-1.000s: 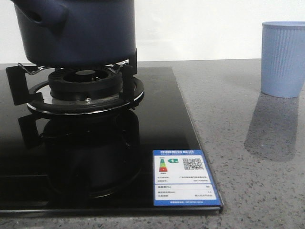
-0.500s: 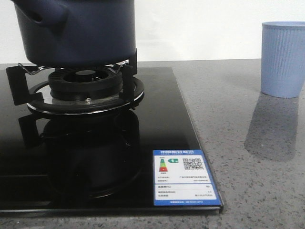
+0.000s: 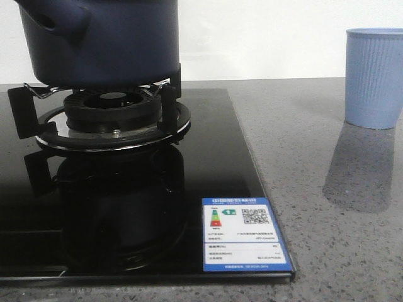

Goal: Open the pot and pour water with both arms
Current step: 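Grasp the blue lid knob with the left gripper and lift the lid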

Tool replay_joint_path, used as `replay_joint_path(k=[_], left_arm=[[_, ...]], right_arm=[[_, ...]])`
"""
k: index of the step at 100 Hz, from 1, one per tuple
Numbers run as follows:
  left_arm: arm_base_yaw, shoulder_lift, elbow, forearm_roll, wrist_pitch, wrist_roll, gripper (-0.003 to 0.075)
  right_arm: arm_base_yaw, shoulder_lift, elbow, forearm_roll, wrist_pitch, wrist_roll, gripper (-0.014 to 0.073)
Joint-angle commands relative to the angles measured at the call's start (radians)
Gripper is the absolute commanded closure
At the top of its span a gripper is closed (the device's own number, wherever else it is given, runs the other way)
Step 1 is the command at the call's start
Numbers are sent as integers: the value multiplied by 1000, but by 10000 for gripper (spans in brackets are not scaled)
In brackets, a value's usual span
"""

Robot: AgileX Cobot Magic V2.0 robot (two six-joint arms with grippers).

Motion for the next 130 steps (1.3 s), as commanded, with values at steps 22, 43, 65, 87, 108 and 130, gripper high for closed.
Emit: replay_joint_path(k=[22, 43, 65, 87, 108, 130], left_arm=[[-2, -132, -32, -1, -154, -11, 372], [-2, -177, -32, 22, -263, -11, 372], [-2, -202, -32, 33, -349, -11, 372], [-2, -203, -32, 33, -447, -11, 372], [-2, -203, -32, 33, -527, -11, 372], [-2, -203, -32, 33, -536, -11, 372]], right_arm=[[0, 41, -31, -19, -104, -10, 27], [0, 126, -30, -101, -175, -10, 27], [0, 262, -30, -142, -281, -10, 27], [0, 393, -30, -140, -422, -8, 27], [-43, 501, -30, -106, -452, 2, 27], [-76, 528, -30, -96, -493, 2, 27]])
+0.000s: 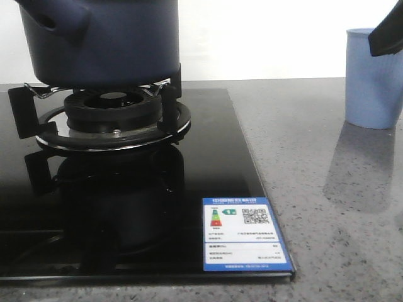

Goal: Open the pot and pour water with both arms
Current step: 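Grasp the blue lid knob with the left gripper and lift the lid, then close the right gripper around the light blue ribbed cup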

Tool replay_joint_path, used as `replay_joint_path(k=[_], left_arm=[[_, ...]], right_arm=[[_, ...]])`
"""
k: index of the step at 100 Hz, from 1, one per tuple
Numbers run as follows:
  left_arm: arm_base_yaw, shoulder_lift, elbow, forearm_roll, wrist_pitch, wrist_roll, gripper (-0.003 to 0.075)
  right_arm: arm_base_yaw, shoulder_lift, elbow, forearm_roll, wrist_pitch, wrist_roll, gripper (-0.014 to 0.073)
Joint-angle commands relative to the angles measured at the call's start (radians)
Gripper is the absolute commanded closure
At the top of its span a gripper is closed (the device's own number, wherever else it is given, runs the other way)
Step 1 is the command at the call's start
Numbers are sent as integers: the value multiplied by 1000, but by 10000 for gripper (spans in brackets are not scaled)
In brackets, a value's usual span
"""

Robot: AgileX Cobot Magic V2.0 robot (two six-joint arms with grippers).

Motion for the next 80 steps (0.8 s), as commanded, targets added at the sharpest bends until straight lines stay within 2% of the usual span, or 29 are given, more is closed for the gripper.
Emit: replay_joint_path(k=[1, 20, 49, 80], left_arm=[[-2, -33, -32, -5, -25, -10, 372], [-2, -33, -32, -5, -25, -10, 372], [-2, -33, -32, -5, -25, -10, 372], [-2, -33, -32, -5, -25, -10, 372]], right_arm=[[-10, 1, -30, 12, -98, 0, 27], [-12, 44, -12, 16, -120, 0, 27], [-12, 61, 124, 77, -385, 0, 27], [16, 87, 127, 64, -425, 0, 28]])
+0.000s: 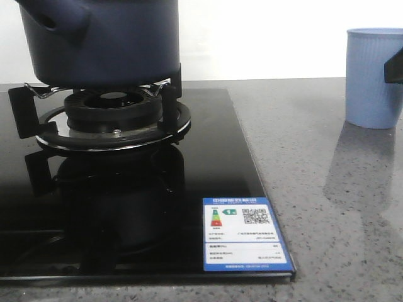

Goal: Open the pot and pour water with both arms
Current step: 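Close the right gripper around the light blue ribbed cup, then lift the cup with the right gripper toward the open pot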

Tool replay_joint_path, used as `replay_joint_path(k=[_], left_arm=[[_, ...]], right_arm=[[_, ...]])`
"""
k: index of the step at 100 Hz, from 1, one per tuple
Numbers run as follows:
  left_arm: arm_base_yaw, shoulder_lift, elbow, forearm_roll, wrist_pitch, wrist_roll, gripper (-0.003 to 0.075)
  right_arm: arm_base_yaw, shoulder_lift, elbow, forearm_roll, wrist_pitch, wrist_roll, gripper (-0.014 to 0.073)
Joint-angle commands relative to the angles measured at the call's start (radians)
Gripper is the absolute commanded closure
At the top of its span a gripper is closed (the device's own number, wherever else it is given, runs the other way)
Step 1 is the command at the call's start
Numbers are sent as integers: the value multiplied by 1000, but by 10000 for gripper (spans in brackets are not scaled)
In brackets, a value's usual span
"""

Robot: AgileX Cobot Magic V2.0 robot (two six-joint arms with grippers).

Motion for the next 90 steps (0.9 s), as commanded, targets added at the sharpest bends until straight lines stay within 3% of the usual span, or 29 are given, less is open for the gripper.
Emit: replay_joint_path(k=[1, 44, 90], left_arm=[[-2, -33, -32, -5, -22, -10, 372], [-2, -33, -32, -5, -22, -10, 372], [-2, -33, -32, -5, -22, -10, 372]], right_arm=[[12, 10, -25, -12, -96, -2, 28], [72, 156, -25, -12, -311, 2, 28], [72, 302, -136, -13, -311, 2, 28]])
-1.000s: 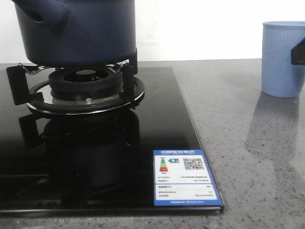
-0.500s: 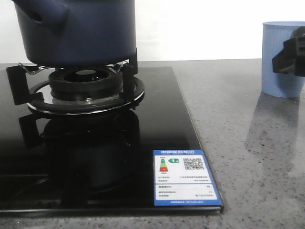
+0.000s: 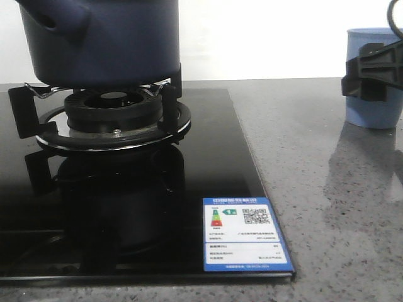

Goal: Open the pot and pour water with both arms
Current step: 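Lift the cup with the right gripper toward the open pot, then tilt the cup over the pot with the right gripper to pour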

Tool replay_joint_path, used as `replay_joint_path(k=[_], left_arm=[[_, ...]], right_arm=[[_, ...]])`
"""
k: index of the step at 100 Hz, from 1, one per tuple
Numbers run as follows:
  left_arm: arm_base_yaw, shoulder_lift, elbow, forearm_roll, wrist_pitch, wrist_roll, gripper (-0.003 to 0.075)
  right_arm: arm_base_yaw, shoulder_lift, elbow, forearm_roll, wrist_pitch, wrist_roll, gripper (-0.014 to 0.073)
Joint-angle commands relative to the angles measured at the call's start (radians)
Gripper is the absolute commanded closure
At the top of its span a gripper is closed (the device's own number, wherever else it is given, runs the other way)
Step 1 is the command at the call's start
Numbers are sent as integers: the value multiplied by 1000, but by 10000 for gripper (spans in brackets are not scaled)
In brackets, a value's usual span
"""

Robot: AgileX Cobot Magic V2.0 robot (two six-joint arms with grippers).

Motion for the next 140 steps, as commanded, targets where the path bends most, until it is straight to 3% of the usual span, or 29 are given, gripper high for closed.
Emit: replay_joint_path(k=[1, 27, 50, 76, 93, 119, 140], left_arm=[[-2, -33, -32, -3, -22, -10, 372], [-2, -33, -32, -3, -22, -10, 372], [-2, -33, -32, -3, -22, -10, 372], [-2, -33, -32, -3, -22, -10, 372], [-2, -33, -32, -3, -22, -10, 372], [-2, -33, -32, -3, -22, -10, 372], [-2, -33, -32, -3, -22, -10, 372]], right_arm=[[-1, 6, -45, -13, -76, 2, 28], [-1, 56, -52, -13, -95, 2, 34], [-1, 56, -52, -13, -102, 2, 314], [-1, 6, -63, -79, -84, 2, 351], [1, -62, -172, -169, 73, 2, 351], [50, -67, -461, -393, 455, 2, 351], [125, -16, -664, -524, 616, 2, 351]])
